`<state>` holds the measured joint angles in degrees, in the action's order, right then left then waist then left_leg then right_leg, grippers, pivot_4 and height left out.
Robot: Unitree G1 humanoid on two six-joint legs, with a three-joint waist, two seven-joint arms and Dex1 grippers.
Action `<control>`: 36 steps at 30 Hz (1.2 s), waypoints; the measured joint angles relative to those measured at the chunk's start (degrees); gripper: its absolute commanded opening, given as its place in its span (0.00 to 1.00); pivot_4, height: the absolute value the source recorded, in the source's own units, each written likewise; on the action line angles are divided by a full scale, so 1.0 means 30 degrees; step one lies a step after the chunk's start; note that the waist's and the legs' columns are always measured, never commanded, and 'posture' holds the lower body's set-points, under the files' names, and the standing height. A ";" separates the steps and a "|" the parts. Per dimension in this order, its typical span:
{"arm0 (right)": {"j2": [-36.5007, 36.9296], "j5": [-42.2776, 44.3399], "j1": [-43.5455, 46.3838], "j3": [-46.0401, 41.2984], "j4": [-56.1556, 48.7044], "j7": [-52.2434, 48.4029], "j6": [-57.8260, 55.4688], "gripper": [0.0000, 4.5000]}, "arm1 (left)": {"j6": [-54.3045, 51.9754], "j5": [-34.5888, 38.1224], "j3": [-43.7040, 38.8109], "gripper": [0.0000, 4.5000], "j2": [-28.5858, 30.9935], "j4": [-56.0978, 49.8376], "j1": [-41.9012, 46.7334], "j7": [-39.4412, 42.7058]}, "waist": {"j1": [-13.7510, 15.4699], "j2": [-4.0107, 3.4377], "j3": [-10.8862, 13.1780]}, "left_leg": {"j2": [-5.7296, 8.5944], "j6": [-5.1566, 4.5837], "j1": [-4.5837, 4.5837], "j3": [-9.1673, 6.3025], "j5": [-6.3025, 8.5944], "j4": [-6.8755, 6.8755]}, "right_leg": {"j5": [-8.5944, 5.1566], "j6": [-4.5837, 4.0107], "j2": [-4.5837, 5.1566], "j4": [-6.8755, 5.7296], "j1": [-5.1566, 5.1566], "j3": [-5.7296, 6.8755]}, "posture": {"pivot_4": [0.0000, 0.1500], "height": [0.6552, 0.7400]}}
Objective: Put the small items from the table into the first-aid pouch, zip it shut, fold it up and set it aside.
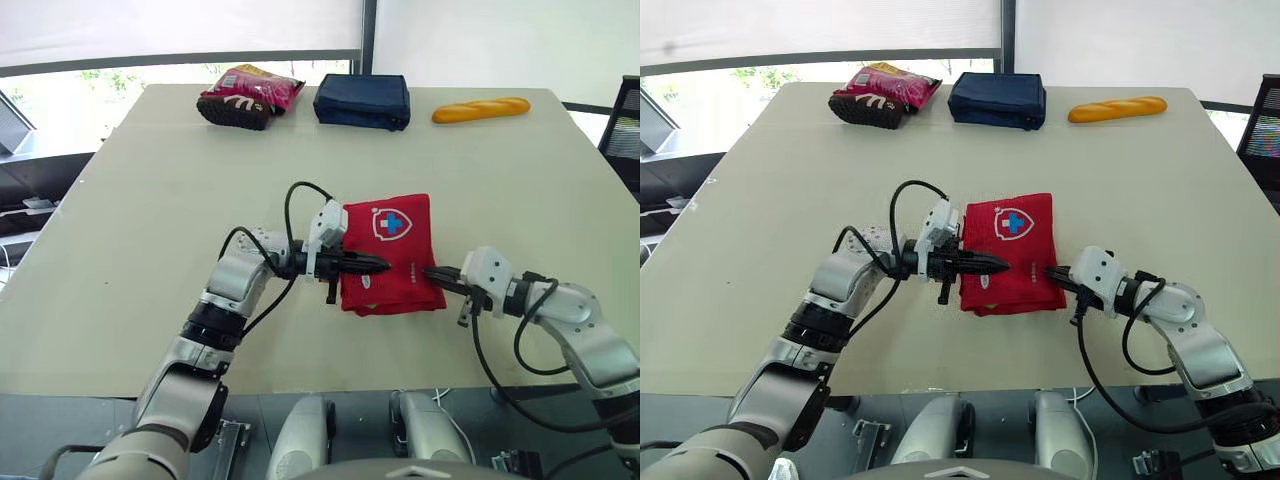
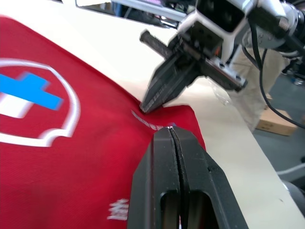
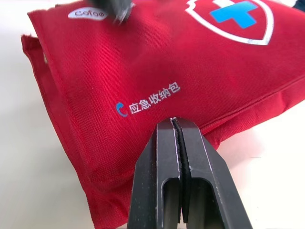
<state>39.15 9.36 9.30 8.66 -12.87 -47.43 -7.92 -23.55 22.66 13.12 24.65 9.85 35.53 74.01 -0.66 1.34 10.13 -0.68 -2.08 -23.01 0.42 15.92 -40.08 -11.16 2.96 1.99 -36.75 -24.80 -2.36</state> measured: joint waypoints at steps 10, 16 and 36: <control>-0.0004 0.3791 0.2966 -0.1417 -0.0437 -0.1940 -0.3147 0.00 | 0.0761 0.0399 -0.1643 0.01 0.1260 -0.1087 -0.0479 0.0284 | -0.0053 -0.0022 0.0045 | -0.0053 0.0000 -0.0002 0.0003 0.0000 0.0000 | 0.0003 -0.0001 -0.0005 -0.0007 -0.0009 -0.0006 | 1.00 0.69; -0.1414 0.3876 0.6646 -0.1058 0.1049 -0.1944 -0.3571 0.00 | 0.0666 0.0834 -0.2585 0.01 0.3195 -0.3020 -0.0882 0.0504 | -0.0013 -0.0020 0.0061 | -0.0089 0.0000 -0.0006 0.0014 0.0000 0.0009 | 0.0002 -0.0006 -0.0024 -0.0010 -0.0017 0.0007 | 1.00 0.69; -0.3094 0.2197 0.8503 -0.0751 0.7243 -0.2495 -0.4575 0.39 | -0.3419 0.4725 -0.7018 0.00 0.7175 -0.8532 -0.3057 -0.1523 | -0.0105 -0.0031 0.0089 | -0.0132 -0.0001 0.0021 0.0121 0.0003 0.0023 | 0.0005 -0.0006 -0.0031 -0.0027 -0.0026 -0.0020 | 1.00 0.69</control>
<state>29.87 15.95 34.81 6.41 8.86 -54.92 -21.64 -33.81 36.84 -7.93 46.17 -15.75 26.36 69.44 -0.98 1.25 10.40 -1.07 -2.09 -22.94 0.78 15.92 -40.01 -11.14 2.95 1.89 -36.83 -24.88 -2.41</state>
